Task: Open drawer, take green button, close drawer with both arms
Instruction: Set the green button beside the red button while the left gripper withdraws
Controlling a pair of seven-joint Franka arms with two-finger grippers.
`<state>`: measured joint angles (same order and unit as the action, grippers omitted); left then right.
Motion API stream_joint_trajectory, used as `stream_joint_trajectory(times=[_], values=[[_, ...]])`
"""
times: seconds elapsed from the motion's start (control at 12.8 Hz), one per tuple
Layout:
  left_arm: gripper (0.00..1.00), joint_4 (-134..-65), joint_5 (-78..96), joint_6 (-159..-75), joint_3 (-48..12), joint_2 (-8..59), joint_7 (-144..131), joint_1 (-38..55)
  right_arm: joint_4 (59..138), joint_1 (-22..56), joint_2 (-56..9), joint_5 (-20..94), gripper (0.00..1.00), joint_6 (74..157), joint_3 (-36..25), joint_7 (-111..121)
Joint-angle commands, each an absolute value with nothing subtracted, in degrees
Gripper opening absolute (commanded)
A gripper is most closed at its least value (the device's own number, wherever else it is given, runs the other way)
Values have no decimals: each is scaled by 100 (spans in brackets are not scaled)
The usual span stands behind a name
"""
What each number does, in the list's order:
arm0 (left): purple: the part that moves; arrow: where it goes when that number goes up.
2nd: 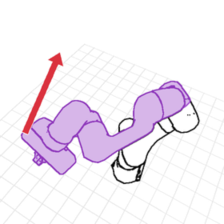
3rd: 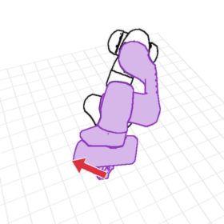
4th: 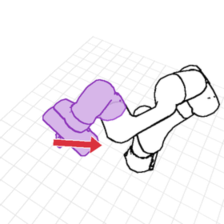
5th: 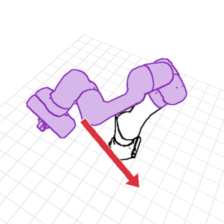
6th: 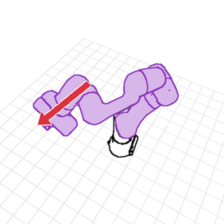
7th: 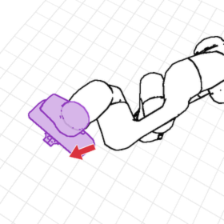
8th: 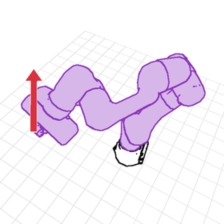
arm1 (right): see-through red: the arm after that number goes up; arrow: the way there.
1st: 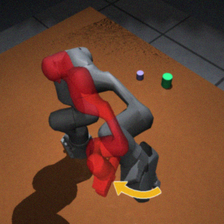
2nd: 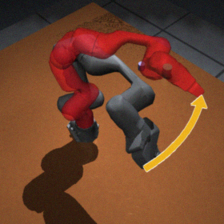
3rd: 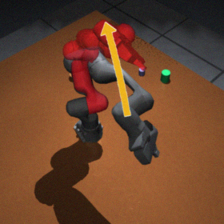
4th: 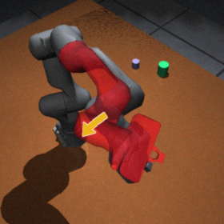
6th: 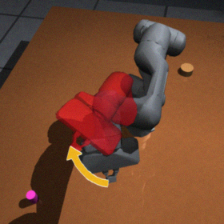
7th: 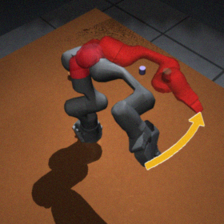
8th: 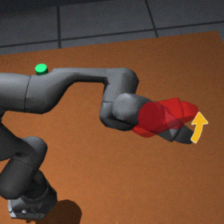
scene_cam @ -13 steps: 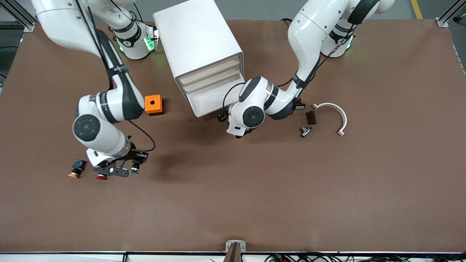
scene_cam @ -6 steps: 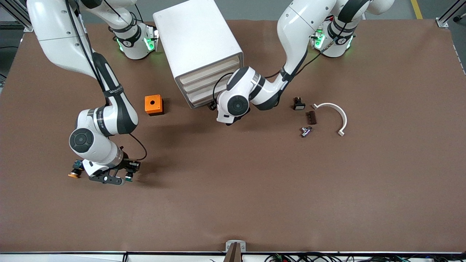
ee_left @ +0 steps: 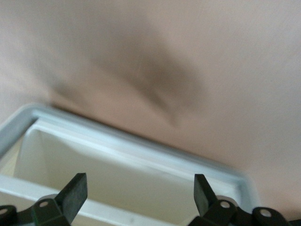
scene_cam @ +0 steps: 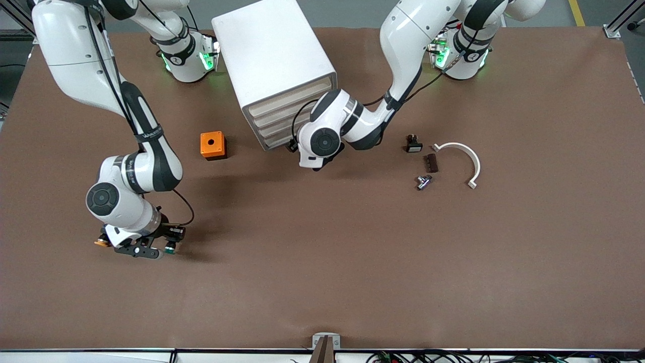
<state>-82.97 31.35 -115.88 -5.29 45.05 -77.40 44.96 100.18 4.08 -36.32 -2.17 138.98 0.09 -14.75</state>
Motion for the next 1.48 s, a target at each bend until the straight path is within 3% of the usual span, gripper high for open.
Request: stream_joint_trajectory(times=[0.0,0.31,0.47,1.17,1.25,1.32,1.4], values=[[100,-8131,2823,-11505,129,4219,-7761,4123,10011,299,-3647,-193,0,13922,123,-1362],[100,-7945,1444,-11496,1035,3632,-7543,3816,10011,308,-3709,-193,0,13939,123,-1362],[100,-7971,1030,-11435,1107,3219,-6947,3430,10020,351,-3709,-185,0,13922,123,-1362],[100,-7998,475,-9511,1072,1232,-4055,1979,10433,483,-3516,-185,0,13922,167,-1336],[100,-8024,475,-9423,1055,1039,-3791,1847,10424,483,-3516,-185,19,13913,167,-1345],[100,-8103,466,-9291,881,846,-3466,1576,10415,475,-3524,-176,99,13922,167,-1353],[100,-8251,466,-9212,505,618,-3132,1086,10398,475,-3516,-176,100,13913,167,-1345]])
